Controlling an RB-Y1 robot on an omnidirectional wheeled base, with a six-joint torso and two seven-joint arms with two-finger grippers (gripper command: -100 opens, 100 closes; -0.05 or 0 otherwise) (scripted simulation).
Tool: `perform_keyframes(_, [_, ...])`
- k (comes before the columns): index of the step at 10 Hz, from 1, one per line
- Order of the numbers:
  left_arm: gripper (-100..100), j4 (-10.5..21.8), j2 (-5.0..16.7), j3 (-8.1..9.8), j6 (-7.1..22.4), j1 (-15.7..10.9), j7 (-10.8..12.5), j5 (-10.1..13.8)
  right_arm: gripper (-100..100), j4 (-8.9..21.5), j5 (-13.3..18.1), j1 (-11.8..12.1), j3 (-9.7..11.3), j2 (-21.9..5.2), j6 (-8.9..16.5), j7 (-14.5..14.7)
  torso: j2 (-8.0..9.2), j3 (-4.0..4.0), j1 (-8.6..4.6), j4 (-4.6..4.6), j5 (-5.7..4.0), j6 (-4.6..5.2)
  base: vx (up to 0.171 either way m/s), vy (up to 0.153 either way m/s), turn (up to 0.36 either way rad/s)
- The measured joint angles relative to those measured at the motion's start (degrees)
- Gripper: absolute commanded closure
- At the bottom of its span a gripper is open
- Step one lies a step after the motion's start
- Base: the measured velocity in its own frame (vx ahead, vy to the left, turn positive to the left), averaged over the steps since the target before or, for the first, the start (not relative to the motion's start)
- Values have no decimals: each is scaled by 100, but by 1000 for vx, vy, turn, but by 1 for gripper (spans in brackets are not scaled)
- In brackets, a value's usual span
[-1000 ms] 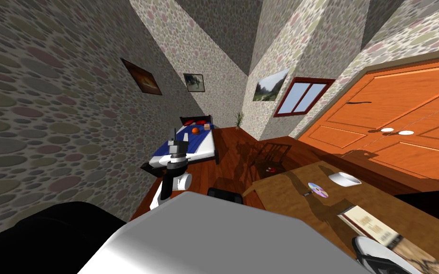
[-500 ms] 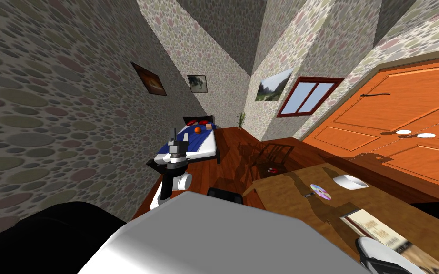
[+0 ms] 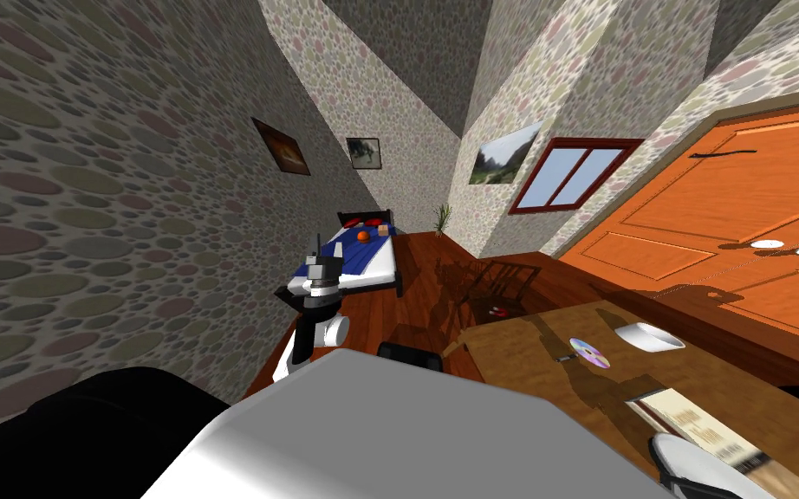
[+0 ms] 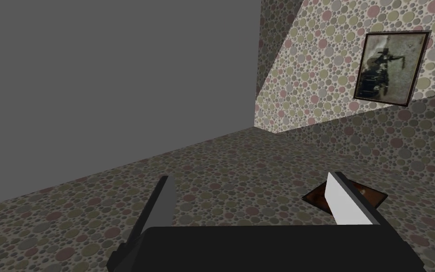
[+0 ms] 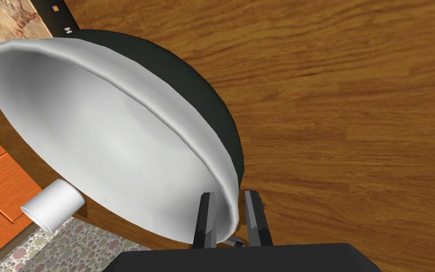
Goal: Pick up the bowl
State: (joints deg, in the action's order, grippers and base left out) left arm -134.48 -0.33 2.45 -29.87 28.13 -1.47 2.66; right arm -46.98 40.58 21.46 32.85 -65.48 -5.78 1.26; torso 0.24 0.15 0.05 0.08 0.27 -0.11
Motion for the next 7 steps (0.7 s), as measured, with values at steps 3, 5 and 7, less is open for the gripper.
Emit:
perform_keyframes(3, [0,0,0,0,0,0,0,0,100,-427,-123,233,248,-182,315,-338,7,3,4,-1,5,4,-39,-7,63])
perform_keyframes(5, [0,0,0,0,0,0,0,0,100,-711,-194,419,359,-333,482,-571,9,4,6,-1,11,4,-45,-12,70])
perform_keyframes(7, [0,0,0,0,0,0,0,0,0,-922,-259,468,507,-438,620,-740,-2,-1,8,-2,11,2,-7,-2,1])
